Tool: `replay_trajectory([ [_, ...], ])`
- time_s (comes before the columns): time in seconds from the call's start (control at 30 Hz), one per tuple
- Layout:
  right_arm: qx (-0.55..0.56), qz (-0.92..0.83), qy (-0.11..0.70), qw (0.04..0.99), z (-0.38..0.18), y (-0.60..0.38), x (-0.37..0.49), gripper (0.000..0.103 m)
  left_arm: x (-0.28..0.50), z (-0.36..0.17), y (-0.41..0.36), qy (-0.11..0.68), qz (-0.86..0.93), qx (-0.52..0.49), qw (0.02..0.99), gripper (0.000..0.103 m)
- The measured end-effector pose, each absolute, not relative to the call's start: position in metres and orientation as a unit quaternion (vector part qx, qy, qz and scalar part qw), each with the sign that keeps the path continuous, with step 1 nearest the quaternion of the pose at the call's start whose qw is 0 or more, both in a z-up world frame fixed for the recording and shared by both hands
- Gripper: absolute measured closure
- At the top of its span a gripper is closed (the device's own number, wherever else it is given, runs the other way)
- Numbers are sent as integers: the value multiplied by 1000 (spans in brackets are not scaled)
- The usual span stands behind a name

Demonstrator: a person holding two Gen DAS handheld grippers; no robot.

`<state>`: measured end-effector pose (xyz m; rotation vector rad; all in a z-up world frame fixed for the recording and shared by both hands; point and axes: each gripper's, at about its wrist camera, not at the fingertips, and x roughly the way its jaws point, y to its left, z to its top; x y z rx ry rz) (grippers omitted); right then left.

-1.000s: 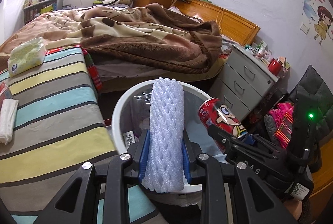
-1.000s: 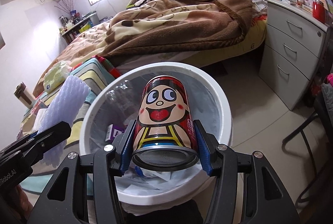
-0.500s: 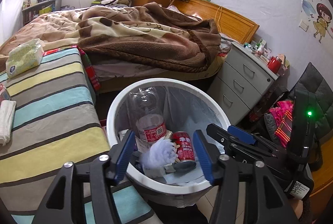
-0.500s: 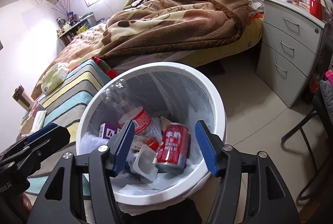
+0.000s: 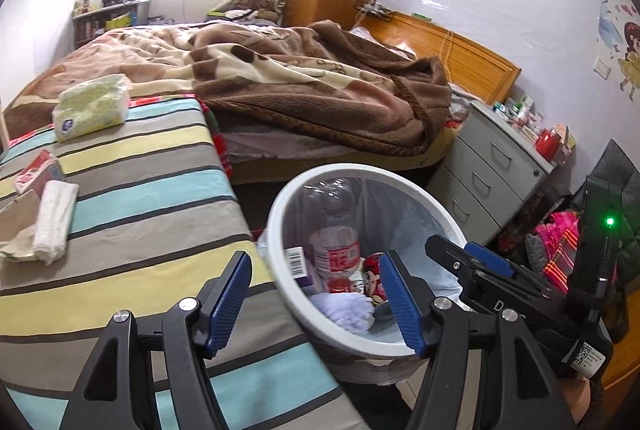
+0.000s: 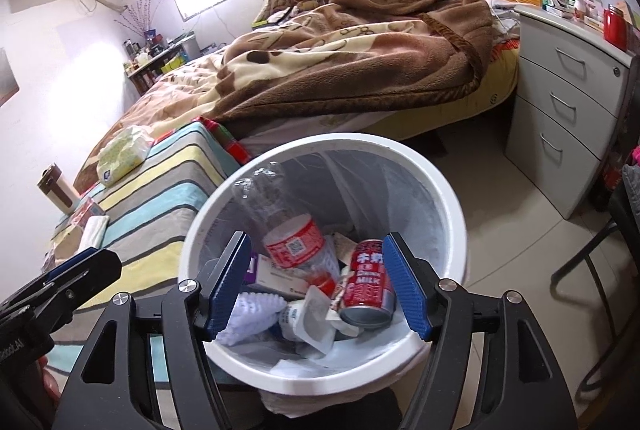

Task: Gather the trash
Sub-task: 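Move both tools back over the bed toward the remaining trash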

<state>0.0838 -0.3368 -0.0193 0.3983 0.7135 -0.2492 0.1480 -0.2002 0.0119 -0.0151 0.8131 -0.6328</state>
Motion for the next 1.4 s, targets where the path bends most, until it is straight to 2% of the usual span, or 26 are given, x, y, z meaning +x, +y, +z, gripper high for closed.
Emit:
replay_trajectory([
  [0.6, 166, -51, 320, 932, -10, -285, 109, 33, 162, 15, -114, 370, -220, -27, 902, 37],
  [1.4, 130, 68, 376, 915, -21, -190, 179, 33, 214, 2, 47, 370, -78, -72, 923, 37],
])
